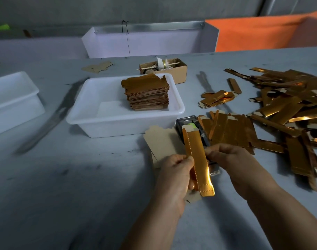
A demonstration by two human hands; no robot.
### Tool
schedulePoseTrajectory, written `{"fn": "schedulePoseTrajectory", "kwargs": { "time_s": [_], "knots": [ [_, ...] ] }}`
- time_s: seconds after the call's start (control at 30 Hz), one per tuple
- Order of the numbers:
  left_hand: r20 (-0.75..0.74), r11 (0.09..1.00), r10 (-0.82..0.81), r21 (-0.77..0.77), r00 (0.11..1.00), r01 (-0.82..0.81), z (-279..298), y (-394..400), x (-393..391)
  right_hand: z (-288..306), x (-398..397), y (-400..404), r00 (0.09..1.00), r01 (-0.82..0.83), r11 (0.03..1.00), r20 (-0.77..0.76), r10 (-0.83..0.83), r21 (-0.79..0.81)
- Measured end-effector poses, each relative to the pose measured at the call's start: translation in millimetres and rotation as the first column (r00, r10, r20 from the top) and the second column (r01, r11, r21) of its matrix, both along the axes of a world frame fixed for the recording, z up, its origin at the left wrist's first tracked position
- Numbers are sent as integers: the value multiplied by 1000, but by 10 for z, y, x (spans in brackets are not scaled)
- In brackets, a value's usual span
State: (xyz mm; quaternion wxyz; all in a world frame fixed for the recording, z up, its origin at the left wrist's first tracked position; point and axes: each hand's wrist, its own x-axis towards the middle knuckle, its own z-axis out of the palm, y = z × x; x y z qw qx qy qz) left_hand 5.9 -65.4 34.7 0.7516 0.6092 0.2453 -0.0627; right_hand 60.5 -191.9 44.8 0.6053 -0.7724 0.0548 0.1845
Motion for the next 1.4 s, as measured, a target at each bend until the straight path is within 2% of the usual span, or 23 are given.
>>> {"fn": "schedulePoseTrajectory", "kwargs": {
  "time_s": [0.1, 0.17, 0.27, 0.33, 0.4, 0.47, 0.6, 0.7, 0.9, 1.0, 1.1, 1.2, 1.3, 1.33, 1.4],
  "knots": [
    [-1, 1000, -12, -6, 1000, 12, -15, -16, -4, 18, 1, -60, 999, 39, 988, -34, -34, 150],
    [4, 1000, -5, 27, 1000, 5, -28, -19, -11, 4, -15, -74, 999, 35, 993, -8, -35, 115],
    [20, 999, -3, 53, 1000, 1, -40, -23, -9, -37, -66, -78, 989, 35, 984, 148, -8, -175],
    [27, 998, -9, 63, 1000, 7, -40, -25, -5, -45, -104, -81, 966, 78, 911, 256, 31, -405],
    [33, 997, -10, 72, 999, 8, -48, -27, 3, -43, -142, -63, 944, 109, 839, 319, 80, -534],
    [45, 995, -20, 101, 999, 15, -42, -25, 2, -54, -166, -40, 934, 107, 804, 336, 121, -585],
    [115, 998, -34, 61, 993, 27, -5, -33, 6, -87, -222, -18, 924, 143, 811, 370, 96, -568],
    [130, 994, -62, 99, 990, 49, 5, -35, 27, -136, -278, -2, 919, 174, 853, 393, 40, -492],
    [121, 984, -125, 140, 985, 108, 21, -14, 66, -173, -300, 13, 954, 186, 933, 285, -96, -309],
    [117, 977, -141, 178, 983, 119, 37, -6, 79, -156, -279, 13, 953, 158, 906, 302, -35, -392],
    [119, 980, -145, 151, 982, 126, 67, -13, 74, -153, -244, 8, 894, 162, 772, 423, 149, -615],
    [101, 977, -151, 167, 983, 133, 109, 4, 78, -192, -277, -10, 857, 167, 723, 462, 230, -670],
    [72, 971, -165, 188, 984, 149, 132, 54, 82, -165, -346, -81, 840, 204, 804, 522, 149, -558],
    [69, 970, -159, 196, 985, 143, 131, 74, 72, -136, -357, -124, 864, 196, 860, 498, 76, -471],
    [63, 976, -130, 186, 990, 116, 133, 106, 50, -1, -371, -192, 940, 149, 965, 333, -71, -214]
  ]
}}
